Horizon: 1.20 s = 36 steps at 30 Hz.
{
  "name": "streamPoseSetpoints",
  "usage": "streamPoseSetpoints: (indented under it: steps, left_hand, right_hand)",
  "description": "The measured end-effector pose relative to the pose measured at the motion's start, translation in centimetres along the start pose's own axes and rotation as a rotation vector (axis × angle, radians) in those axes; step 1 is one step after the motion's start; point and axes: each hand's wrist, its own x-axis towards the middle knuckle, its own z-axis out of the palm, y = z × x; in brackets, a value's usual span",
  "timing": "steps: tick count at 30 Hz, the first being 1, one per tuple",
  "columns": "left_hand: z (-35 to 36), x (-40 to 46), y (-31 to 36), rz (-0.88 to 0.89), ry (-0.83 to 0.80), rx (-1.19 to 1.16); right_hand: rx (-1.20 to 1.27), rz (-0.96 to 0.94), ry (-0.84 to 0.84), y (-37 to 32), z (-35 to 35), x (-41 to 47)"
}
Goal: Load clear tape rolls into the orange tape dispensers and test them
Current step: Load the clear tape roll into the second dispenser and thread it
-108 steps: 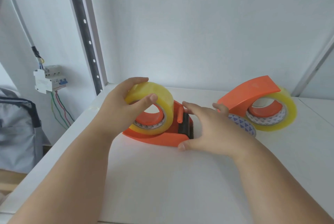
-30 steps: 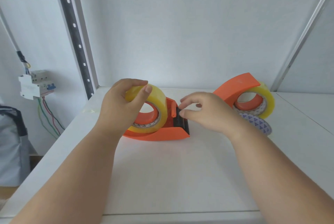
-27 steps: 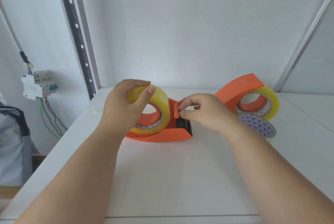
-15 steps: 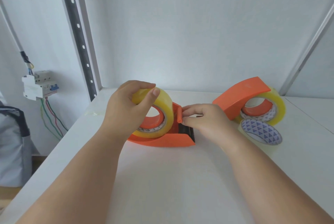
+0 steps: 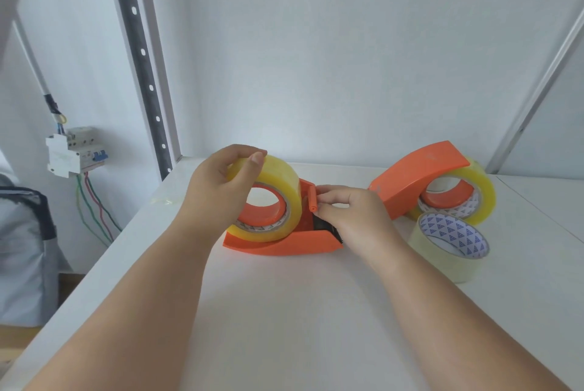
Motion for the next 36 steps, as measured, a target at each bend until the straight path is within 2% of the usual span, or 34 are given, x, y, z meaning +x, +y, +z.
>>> streamPoseSetpoints:
  steps: [13,19,27,32,36]
  left_hand:
    - [0.4,0.9,-0.2,-0.072,0.005,-0.101]
    - [0.3,0.9,-0.4,-0.086,0.035,-0.127]
    - [0.6,0.9,-0.7,-0.068,-0.024,0.006]
    - [1.2,0.7,-0.1,-0.045,0.025,0.077]
    - [1.0,0.8,-0.6,-0.069,0.068,0.037]
  right_hand:
    - [-0.011,-0.003,0.034,0.2,0.3,0.2]
    - [-0.07,-0.118,0.102,0.5,0.8,0.0]
    - [-0.033,-0.071,0.074,0.9,0.5,0.5]
    - [-0.04,-0.043,0.043,0.9,-0.1,0.9]
    - [-0.049,-0.054,0.017,0.4,-0.2,0.9]
